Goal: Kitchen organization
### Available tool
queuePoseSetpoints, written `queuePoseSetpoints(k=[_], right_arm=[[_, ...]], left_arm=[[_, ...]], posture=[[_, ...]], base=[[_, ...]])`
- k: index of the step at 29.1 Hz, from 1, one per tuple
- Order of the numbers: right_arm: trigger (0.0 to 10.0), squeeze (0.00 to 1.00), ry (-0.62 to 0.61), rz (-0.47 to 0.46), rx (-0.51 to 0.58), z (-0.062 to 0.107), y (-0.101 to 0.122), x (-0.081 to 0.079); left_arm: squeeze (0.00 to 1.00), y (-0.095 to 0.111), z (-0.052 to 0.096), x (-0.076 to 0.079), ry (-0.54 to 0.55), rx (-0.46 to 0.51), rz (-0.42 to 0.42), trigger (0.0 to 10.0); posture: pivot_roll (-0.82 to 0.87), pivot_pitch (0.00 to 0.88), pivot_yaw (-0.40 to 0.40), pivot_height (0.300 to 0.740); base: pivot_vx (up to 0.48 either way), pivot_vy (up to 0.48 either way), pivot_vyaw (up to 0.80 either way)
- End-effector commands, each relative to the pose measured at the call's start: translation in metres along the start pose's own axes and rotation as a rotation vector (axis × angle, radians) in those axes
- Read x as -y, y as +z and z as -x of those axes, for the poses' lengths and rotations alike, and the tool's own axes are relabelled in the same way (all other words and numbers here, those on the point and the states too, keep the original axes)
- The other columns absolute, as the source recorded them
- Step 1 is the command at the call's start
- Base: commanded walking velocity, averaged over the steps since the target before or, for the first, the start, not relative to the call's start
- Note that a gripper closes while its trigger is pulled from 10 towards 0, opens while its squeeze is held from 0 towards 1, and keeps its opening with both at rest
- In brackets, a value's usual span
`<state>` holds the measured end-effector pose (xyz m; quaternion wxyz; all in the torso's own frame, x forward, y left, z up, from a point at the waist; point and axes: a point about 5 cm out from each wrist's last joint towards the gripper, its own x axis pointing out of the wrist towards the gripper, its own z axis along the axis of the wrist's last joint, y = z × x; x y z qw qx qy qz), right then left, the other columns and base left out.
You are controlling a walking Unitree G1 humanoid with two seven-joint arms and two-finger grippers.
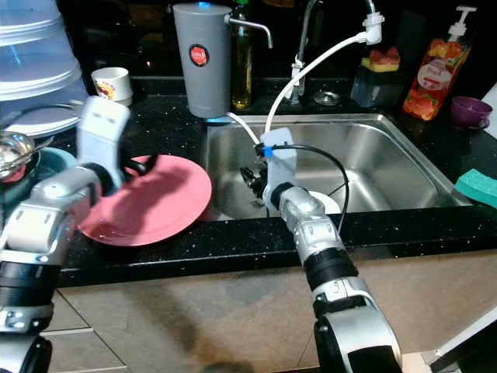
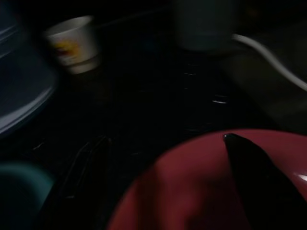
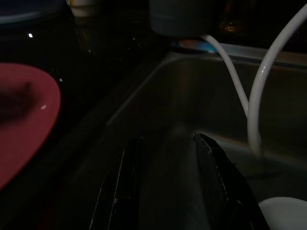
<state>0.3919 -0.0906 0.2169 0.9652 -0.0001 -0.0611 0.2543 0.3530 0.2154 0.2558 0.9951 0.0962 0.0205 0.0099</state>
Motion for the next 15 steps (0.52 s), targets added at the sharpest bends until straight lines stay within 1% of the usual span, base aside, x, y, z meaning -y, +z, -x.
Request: queuePoseSetpoints(k=[1,2,4,6,10,11,13,14,15], right_arm=[[10.0,0.0,0.008,-0.007,0.035,-0.002,0.009,-0.002],[10.0,0.0,0.009,-0.01,0.037,-0.002,0.009,-0.002],[10.0,0.0,0.019,-0.014,0.041,-0.002,0.01,-0.004],[10.0,0.0,0.029,-0.016,0.045,-0.002,0.01,-0.005],[10.0,0.0,0.038,-0.015,0.051,-0.002,0.011,-0.006],[10.0,0.0,0.038,-0.015,0.051,-0.002,0.011,-0.006],[10.0,0.0,0.039,-0.014,0.054,-0.002,0.012,-0.005],[10.0,0.0,0.039,-0.014,0.054,-0.002,0.012,-0.005],[10.0,0.0,0.04,-0.012,0.055,-0.002,0.012,-0.005]], left_arm=[[0.02,-0.009,-0.001,-0.003,0.06,-0.043,0.041,10.0],[0.0,-0.011,-0.001,-0.005,0.073,-0.052,0.053,10.0],[0.0,-0.015,-0.002,-0.012,0.126,-0.076,0.055,10.0],[0.0,-0.018,-0.002,-0.014,0.143,-0.101,0.082,10.0],[0.0,-0.024,-0.002,-0.014,0.128,-0.144,0.146,10.0],[0.0,-0.024,-0.002,-0.014,0.128,-0.144,0.146,10.0],[0.0,-0.029,-0.003,-0.012,0.119,-0.174,0.197,10.0],[0.0,-0.029,-0.003,-0.012,0.119,-0.174,0.197,10.0],[0.0,-0.032,-0.003,-0.009,0.105,-0.198,0.256,10.0]], posture=[[0.14,0.057,-0.005,0.74],[0.14,0.057,-0.005,0.74],[0.14,0.056,-0.005,0.74],[0.14,0.056,-0.005,0.74],[0.14,0.05,-0.003,0.74],[0.14,0.05,-0.003,0.74],[0.14,0.049,-0.003,0.74],[0.14,0.049,-0.003,0.74],[0.14,0.045,-0.004,0.74]], base=[[0.0,0.0,0.0],[0.0,0.0,0.0],[0.0,0.0,0.0],[0.0,0.0,0.0],[0.0,0.0,0.0],[0.0,0.0,0.0],[0.0,0.0,0.0],[0.0,0.0,0.0],[0.0,0.0,0.0]])
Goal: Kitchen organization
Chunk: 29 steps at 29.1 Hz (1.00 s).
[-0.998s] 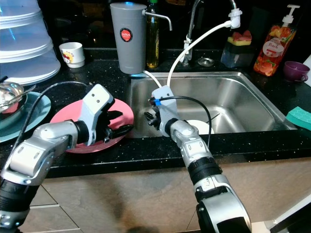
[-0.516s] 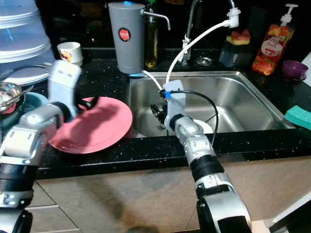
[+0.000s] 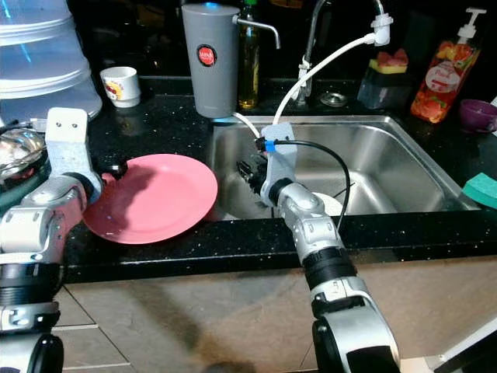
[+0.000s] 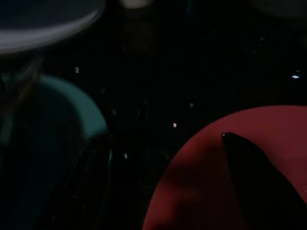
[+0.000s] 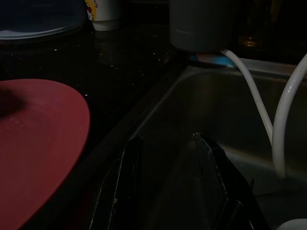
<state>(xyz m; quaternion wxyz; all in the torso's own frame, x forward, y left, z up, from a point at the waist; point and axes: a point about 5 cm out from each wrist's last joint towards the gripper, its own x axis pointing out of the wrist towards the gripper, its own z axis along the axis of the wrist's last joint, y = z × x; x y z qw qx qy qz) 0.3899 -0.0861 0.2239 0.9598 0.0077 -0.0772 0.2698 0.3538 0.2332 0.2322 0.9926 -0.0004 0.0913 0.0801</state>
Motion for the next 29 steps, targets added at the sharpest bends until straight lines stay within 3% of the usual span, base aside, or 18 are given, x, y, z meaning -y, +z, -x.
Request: queuePoseSetpoints(k=[1,10,11,12,13,14,22,29], right_arm=[[10.0,0.0,0.009,-0.003,0.021,-0.001,0.006,-0.001],[10.0,0.0,0.015,-0.006,0.029,-0.001,0.008,-0.001],[10.0,0.0,0.016,-0.006,0.031,-0.002,0.009,-0.001],[10.0,0.0,0.016,-0.006,0.031,-0.002,0.009,-0.001],[10.0,0.0,0.016,-0.007,0.031,-0.002,0.009,-0.001],[10.0,0.0,0.016,-0.008,0.032,-0.002,0.009,-0.001],[10.0,0.0,0.012,-0.017,0.033,-0.001,0.008,-0.002],[10.0,0.0,0.01,-0.023,0.033,-0.001,0.009,0.0]], left_arm=[[0.0,-0.008,-0.002,0.004,-0.022,-0.055,0.081,10.0],[0.0,-0.01,-0.003,0.01,-0.097,-0.105,0.182,10.0],[0.0,-0.009,-0.003,0.012,-0.113,-0.11,0.206,5.6],[0.0,-0.009,-0.003,0.012,-0.113,-0.11,0.206,5.6],[0.0,-0.009,-0.003,0.013,-0.118,-0.111,0.212,4.4],[0.0,-0.008,-0.003,0.013,-0.123,-0.111,0.224,0.0],[0.0,-0.002,-0.002,0.013,-0.142,-0.093,0.293,0.0],[0.0,0.004,-0.003,0.004,-0.083,-0.056,0.32,0.0]], posture=[[0.14,0.045,-0.004,0.74],[0.13,0.042,-0.007,0.74],[0.14,0.04,-0.007,0.74],[0.14,0.04,-0.007,0.74],[0.14,0.04,-0.007,0.74],[0.14,0.042,-0.006,0.74],[0.14,0.048,-0.004,0.74],[0.14,0.05,-0.003,0.74]], base=[[0.0,0.0,0.0],[0.0,0.0,0.0],[0.0,0.0,0.0],[0.0,0.0,0.0],[0.0,0.0,0.0],[0.0,0.0,0.0],[0.0,0.0,0.0],[0.0,0.0,0.0]])
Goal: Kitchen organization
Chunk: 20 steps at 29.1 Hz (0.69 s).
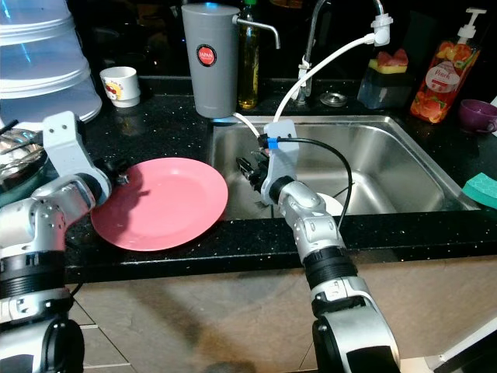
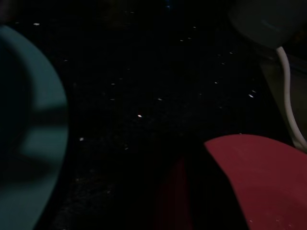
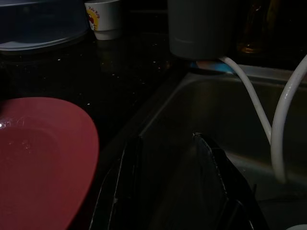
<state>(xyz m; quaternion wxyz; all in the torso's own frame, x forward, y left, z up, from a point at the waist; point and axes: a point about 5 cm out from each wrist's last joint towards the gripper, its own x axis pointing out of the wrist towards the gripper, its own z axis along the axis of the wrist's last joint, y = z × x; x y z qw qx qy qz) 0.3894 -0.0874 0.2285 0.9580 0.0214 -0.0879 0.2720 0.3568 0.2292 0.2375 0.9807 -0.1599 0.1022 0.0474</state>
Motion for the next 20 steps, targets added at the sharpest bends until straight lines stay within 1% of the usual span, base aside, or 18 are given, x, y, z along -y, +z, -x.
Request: queuePoseSetpoints(k=[1,6,9,12,13,14,15,16,17,18,19,20], right_arm=[[10.0,0.0,0.006,-0.004,0.005,-0.002,0.004,-0.001],[10.0,0.0,0.004,-0.008,0.006,-0.002,0.004,-0.002],[10.0,0.0,-0.003,-0.031,0.017,-0.002,0.006,0.0],[10.0,0.0,-0.002,-0.035,0.021,-0.002,0.007,0.0],[10.0,0.0,0.001,-0.037,0.021,-0.002,0.008,0.0],[10.0,0.0,0.001,-0.037,0.021,-0.002,0.008,0.0],[10.0,0.0,0.011,-0.053,0.023,-0.002,0.008,0.0],[10.0,0.0,0.028,-0.08,0.028,-0.002,0.009,-0.001],[10.0,0.0,0.055,-0.114,0.029,-0.002,0.01,-0.002],[10.0,0.0,0.09,-0.145,0.018,-0.002,0.01,-0.004],[10.0,0.0,0.113,-0.162,0.01,-0.002,0.01,-0.005],[10.0,0.0,0.137,-0.159,-0.001,-0.001,0.009,-0.005]], left_arm=[[0.0,0.001,-0.001,-0.002,0.012,0.006,0.012,0.0],[0.0,0.007,0.0,-0.001,0.01,0.038,0.023,0.0],[0.0,0.018,0.003,0.009,-0.065,0.091,0.029,0.0],[0.0,0.021,0.005,0.02,-0.159,0.107,-0.014,0.0],[0.0,0.02,0.006,0.022,-0.173,0.105,-0.039,0.0],[0.0,0.02,0.006,0.022,-0.173,0.105,-0.039,0.0],[0.0,0.019,0.007,0.024,-0.178,0.103,-0.096,0.0],[0.0,0.016,0.008,0.027,-0.197,0.089,-0.171,5.5],[0.0,0.011,0.01,0.032,-0.233,0.065,-0.251,10.0],[0.0,0.006,0.012,0.037,-0.268,0.04,-0.341,10.0],[0.0,0.002,0.014,0.04,-0.291,0.022,-0.395,10.0],[0.0,-0.003,0.015,0.042,-0.295,0.001,-0.513,10.0]], posture=[[0.14,0.051,-0.003,0.74],[0.14,0.051,-0.001,0.74],[0.14,0.051,-0.001,0.74],[0.14,0.052,-0.001,0.74],[0.14,0.052,-0.001,0.74],[0.14,0.052,-0.001,0.74],[0.14,0.052,-0.001,0.74],[0.14,0.052,-0.002,0.74],[0.14,0.052,-0.002,0.74],[0.14,0.052,-0.002,0.74],[0.14,0.051,-0.003,0.74],[0.14,0.051,-0.003,0.74]], base=[[0.0,0.0,0.0],[0.0,0.0,0.0],[0.0,0.0,0.0],[0.0,0.0,0.0],[0.0,0.0,0.0],[0.0,0.0,0.0],[0.0,0.0,0.0],[0.0,0.0,0.0],[0.0,0.0,0.0],[0.0,0.0,0.0],[0.0,0.0,0.0],[0.0,0.0,0.0]])
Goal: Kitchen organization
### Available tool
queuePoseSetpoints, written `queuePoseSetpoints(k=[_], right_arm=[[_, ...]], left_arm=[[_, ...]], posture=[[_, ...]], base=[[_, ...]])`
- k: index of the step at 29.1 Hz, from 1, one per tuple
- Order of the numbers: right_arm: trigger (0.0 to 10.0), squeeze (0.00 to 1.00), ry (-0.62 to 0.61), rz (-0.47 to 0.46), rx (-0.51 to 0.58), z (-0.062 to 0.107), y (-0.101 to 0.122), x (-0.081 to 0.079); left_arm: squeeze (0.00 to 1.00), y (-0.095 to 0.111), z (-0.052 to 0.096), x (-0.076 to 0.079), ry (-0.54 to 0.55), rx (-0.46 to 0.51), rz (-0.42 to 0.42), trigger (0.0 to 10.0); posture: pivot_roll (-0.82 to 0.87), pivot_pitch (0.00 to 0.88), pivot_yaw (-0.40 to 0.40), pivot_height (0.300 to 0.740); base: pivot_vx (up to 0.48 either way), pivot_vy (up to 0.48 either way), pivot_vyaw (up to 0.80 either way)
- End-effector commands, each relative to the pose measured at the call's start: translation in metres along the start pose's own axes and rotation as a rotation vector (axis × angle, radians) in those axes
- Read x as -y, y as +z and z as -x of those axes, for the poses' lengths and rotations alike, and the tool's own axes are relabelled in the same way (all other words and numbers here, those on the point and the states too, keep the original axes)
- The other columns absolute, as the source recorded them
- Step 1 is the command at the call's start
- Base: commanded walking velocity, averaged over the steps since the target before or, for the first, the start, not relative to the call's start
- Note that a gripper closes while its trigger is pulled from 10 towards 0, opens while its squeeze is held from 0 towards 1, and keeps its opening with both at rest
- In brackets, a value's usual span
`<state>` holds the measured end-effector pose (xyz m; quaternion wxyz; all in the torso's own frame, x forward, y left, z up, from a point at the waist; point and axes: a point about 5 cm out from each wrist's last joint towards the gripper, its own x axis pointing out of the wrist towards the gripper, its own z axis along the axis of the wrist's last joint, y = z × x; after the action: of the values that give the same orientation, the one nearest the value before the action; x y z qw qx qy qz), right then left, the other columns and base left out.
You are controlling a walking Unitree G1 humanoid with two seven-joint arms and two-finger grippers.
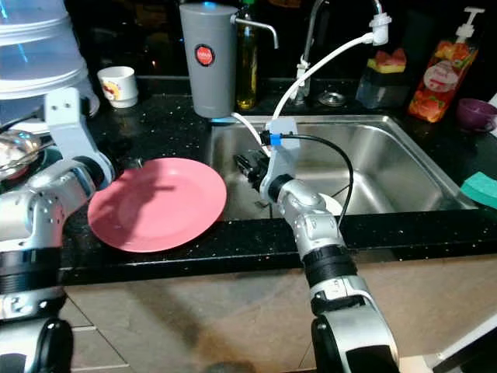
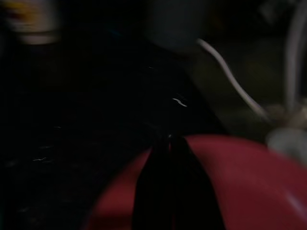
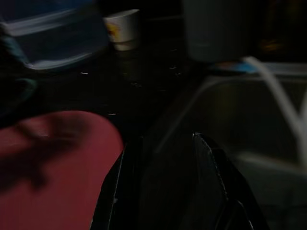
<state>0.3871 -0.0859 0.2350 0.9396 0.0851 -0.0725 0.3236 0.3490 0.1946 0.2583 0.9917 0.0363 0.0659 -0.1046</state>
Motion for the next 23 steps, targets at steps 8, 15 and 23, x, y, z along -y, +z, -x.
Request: queuePoseSetpoints(k=[8,15,23], right_arm=[[10.0,1.0,0.053,-0.136,-0.031,0.001,0.006,0.003],[10.0,0.45,0.129,-0.256,-0.132,0.005,0.009,0.01],[10.0,0.0,0.175,-0.236,-0.333,0.015,-0.009,0.015]], left_arm=[[1.0,-0.011,0.003,0.009,-0.033,-0.092,-0.294,10.0],[0.0,0.001,0.013,0.004,-0.058,-0.05,-0.27,10.0],[0.0,-0.002,0.02,0.004,-0.102,-0.066,-0.269,10.0]], posture=[[0.14,0.051,-0.001,0.74],[0.14,0.05,-0.004,0.74],[0.14,0.05,-0.006,0.74]], base=[[0.0,0.0,0.0],[0.0,0.0,0.0],[0.0,0.0,0.0]])
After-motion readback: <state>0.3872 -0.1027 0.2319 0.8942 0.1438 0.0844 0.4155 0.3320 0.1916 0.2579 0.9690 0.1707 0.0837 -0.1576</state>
